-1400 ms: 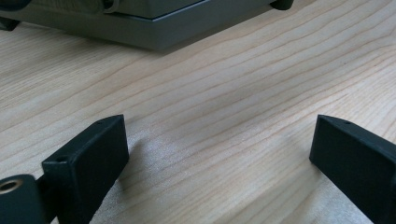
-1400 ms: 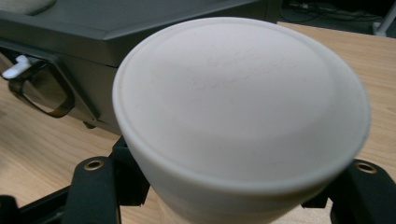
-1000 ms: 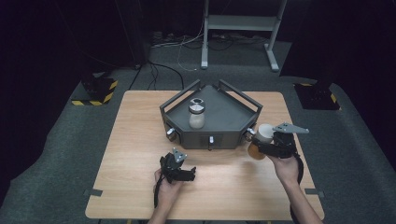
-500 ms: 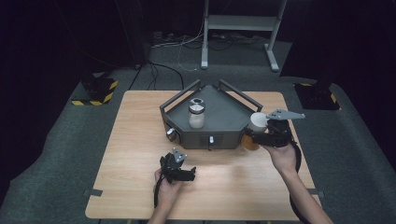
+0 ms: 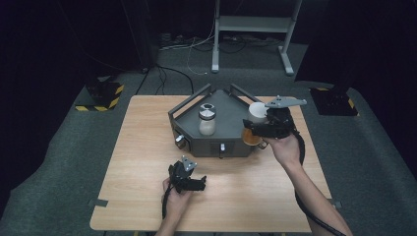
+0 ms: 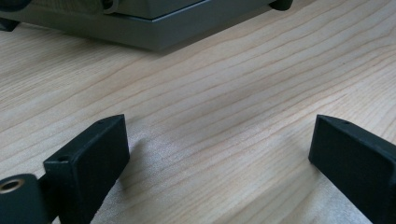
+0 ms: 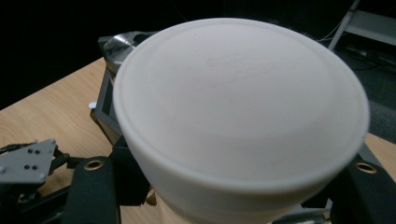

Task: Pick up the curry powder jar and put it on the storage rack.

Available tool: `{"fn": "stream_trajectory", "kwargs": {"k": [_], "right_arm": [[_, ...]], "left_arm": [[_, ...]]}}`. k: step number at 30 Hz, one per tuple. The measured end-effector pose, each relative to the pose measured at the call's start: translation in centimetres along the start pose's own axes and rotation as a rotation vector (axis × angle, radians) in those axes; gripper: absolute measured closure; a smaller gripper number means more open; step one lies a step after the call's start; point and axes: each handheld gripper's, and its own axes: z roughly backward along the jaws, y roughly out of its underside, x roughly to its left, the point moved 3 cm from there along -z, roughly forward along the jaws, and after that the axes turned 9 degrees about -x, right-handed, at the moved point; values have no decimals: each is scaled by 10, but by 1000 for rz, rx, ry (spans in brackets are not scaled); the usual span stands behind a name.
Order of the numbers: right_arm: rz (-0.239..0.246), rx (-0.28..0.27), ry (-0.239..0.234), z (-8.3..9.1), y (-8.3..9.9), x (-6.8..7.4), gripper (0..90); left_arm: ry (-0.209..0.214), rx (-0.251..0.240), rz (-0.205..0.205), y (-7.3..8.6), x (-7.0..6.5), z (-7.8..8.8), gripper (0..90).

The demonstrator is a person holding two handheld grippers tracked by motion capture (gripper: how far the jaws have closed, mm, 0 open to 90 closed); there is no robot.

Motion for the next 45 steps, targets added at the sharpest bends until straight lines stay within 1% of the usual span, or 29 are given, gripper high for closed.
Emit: {"fn": "stream_trajectory", "kwargs": {"k": [3,8,11,13,14,17,20,26,32,34,38,45], "right_arm": [[-2,0,7,-7,-6,1,352],[0,9,40,-26,-14,6,352],[-11,9,51,-37,-14,7,352],[-22,22,63,-48,-13,8,352],[-22,22,63,-48,-13,8,352],[-28,32,78,-59,-12,9,351],[-45,29,88,-68,-9,8,352],[-40,25,105,-78,-8,14,351],[-33,35,114,-89,-7,19,351],[-35,36,117,-91,-7,20,351],[-22,35,124,-95,-7,25,351],[-17,37,132,-99,-6,28,351]], "left_arm": [[1,2,-1,0,0,0,52],[0,-1,3,0,0,0,55],[0,-2,1,0,0,0,55],[-1,-2,1,0,0,0,56],[0,-2,1,0,0,0,56],[-2,-4,1,0,0,0,56],[-1,-2,1,0,0,0,56],[-1,-3,2,0,0,0,59],[-2,-3,2,0,0,0,60],[-2,-3,2,0,0,0,60],[-3,-4,2,1,0,0,61],[-2,-4,1,1,0,0,62]]}}
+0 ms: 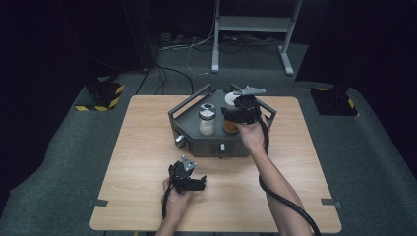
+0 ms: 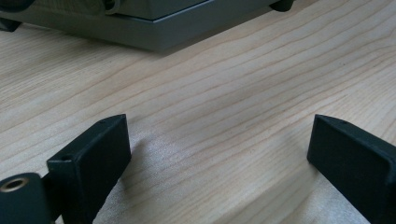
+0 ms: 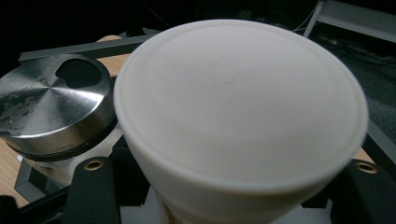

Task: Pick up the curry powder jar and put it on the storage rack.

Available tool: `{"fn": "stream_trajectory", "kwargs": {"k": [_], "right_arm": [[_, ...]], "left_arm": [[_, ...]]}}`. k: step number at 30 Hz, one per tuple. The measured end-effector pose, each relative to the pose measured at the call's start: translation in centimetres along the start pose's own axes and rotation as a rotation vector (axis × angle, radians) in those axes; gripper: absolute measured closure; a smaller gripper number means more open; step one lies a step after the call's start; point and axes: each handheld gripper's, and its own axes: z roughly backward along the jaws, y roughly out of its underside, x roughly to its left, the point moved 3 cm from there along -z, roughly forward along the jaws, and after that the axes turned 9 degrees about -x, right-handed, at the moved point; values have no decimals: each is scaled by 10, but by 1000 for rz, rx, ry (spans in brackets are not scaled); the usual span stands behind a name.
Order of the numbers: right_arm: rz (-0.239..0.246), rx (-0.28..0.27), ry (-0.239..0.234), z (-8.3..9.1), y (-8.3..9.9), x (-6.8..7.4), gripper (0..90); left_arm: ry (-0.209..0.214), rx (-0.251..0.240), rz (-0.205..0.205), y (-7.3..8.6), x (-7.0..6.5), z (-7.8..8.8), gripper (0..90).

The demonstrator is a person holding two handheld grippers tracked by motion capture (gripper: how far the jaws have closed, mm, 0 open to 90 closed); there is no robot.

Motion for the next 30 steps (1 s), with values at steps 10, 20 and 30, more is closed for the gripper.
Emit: {"fn": "stream_trajectory", "kwargs": {"k": [10,20,30], "right_arm": [[6,-4,0,0,5,0,349],[-5,-10,-13,1,8,-5,347],[-5,-9,-13,1,8,-5,345]], "left_arm": [[0,0,0,0,0,0,62],[0,1,0,0,0,0,62],[1,0,-1,0,0,0,64]]}}
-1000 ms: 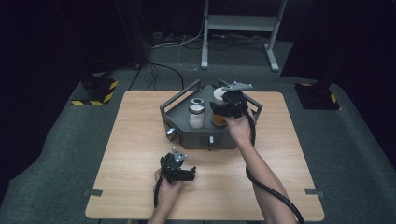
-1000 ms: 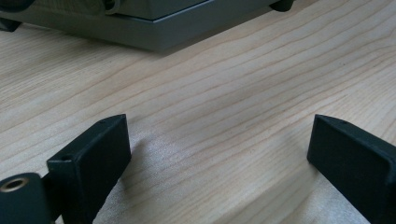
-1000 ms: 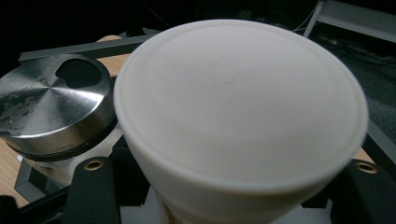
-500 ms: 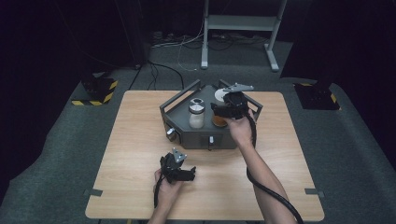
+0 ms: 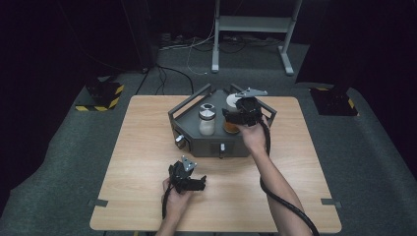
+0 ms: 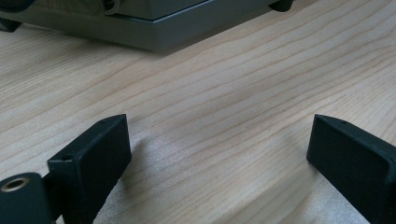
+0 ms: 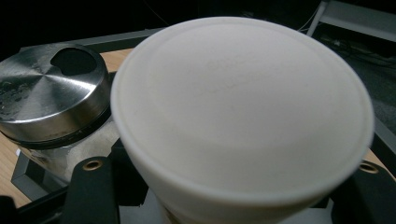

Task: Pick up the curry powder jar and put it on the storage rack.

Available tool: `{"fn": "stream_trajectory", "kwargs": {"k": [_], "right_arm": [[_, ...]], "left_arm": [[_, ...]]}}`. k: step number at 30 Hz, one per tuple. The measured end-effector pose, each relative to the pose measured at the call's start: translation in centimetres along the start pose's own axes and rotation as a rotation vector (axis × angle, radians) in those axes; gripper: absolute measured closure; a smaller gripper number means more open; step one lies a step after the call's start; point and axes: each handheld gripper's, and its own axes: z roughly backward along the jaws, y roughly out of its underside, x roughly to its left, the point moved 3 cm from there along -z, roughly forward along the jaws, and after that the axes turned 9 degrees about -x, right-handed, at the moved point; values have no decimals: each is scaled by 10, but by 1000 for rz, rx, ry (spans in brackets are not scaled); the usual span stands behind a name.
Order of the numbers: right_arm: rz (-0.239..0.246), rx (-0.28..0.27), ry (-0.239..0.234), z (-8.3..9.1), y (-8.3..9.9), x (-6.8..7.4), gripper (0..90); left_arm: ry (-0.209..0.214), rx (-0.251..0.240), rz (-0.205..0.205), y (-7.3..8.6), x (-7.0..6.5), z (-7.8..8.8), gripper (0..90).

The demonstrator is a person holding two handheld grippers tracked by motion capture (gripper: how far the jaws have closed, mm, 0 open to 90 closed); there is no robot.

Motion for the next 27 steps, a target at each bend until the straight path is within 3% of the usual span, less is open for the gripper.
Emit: {"fn": "stream_trajectory", "kwargs": {"k": [16,27], "right_arm": [[-7,-2,2,0,0,0,331],[-23,-25,2,2,3,1,178]], "left_arm": [[1,-1,-1,0,0,0,67],[2,-1,-1,0,0,0,67]]}}
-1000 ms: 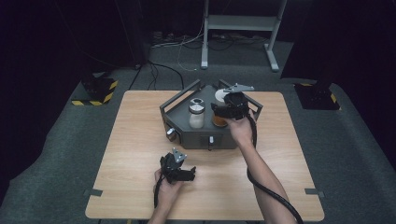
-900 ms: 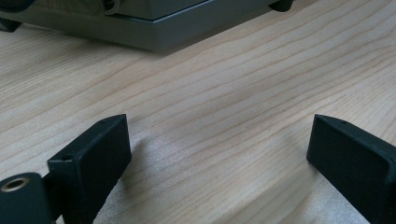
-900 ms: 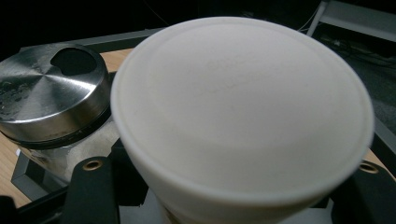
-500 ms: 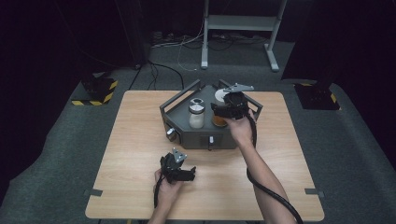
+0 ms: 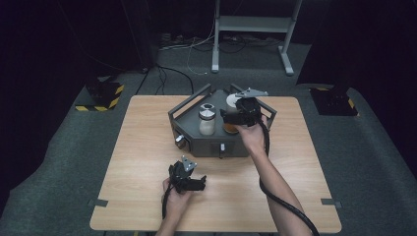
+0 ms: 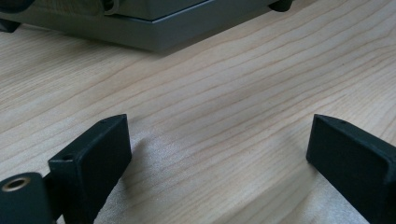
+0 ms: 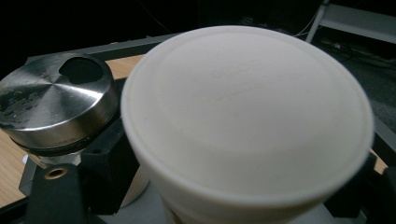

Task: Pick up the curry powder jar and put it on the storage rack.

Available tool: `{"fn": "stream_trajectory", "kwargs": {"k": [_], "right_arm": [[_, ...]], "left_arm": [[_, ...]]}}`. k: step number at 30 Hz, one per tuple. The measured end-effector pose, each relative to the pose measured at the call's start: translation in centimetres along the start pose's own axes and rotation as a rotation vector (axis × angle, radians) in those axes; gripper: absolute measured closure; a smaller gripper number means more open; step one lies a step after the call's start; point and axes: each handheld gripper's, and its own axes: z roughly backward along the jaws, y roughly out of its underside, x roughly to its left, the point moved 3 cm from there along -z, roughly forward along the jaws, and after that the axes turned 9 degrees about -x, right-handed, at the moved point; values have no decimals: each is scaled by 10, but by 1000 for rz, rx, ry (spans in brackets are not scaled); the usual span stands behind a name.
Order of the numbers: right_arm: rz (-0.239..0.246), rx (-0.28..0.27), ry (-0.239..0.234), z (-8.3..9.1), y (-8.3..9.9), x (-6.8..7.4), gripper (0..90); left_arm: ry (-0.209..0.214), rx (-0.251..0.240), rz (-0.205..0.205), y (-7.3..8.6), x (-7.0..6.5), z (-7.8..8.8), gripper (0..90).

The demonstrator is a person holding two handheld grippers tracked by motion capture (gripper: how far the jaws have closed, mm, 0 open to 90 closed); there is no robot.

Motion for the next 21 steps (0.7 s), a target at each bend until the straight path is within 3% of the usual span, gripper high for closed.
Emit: {"fn": "stream_trajectory", "kwargs": {"k": [6,21], "right_arm": [[-24,-17,-26,4,6,-6,148],[-24,-34,-53,24,31,-18,139]], "left_arm": [[-1,0,-1,0,0,0,67],[0,2,-1,0,0,0,67]]}}
